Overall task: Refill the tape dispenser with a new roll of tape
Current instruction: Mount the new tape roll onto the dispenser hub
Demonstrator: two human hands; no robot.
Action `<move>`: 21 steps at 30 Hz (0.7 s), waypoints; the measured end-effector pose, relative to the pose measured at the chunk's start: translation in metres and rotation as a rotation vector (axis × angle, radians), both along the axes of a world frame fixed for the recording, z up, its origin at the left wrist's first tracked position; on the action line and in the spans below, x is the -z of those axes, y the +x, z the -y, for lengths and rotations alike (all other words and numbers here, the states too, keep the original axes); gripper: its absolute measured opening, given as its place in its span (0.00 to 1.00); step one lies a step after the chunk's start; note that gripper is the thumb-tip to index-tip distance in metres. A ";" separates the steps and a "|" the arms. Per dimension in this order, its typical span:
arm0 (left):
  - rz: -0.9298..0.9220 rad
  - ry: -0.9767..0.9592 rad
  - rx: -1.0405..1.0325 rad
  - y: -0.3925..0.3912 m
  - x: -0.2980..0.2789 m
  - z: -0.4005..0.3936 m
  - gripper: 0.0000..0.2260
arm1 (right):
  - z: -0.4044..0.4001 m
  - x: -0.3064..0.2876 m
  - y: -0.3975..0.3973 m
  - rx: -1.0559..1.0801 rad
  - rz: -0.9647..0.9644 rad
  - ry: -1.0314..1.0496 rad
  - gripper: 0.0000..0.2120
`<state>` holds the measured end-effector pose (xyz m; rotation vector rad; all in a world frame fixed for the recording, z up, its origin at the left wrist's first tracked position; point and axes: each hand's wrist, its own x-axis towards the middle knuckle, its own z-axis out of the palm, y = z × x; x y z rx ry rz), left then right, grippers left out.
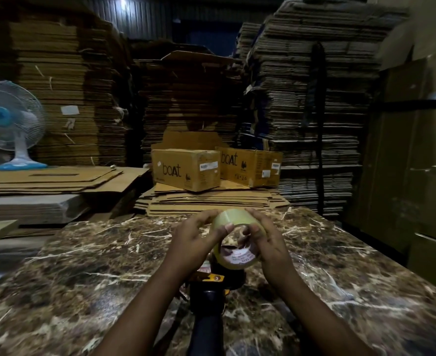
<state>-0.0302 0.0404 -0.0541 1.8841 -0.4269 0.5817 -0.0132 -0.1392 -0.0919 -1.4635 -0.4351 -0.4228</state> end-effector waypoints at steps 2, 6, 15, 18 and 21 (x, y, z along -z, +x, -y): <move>-0.007 -0.022 0.008 -0.001 -0.002 0.000 0.31 | -0.003 0.001 0.004 0.077 -0.071 0.095 0.31; -0.006 -0.064 -0.071 0.000 0.000 -0.005 0.24 | 0.005 -0.004 0.009 0.171 -0.256 0.274 0.29; -0.173 0.134 -0.352 0.017 0.024 -0.013 0.14 | 0.003 -0.003 0.015 0.105 -0.476 0.469 0.16; -0.220 0.167 -0.383 0.020 0.027 -0.013 0.19 | -0.001 -0.002 0.014 0.072 -0.569 0.537 0.17; -0.243 0.164 -0.391 0.023 0.027 -0.013 0.23 | -0.002 -0.002 0.015 0.111 -0.575 0.492 0.16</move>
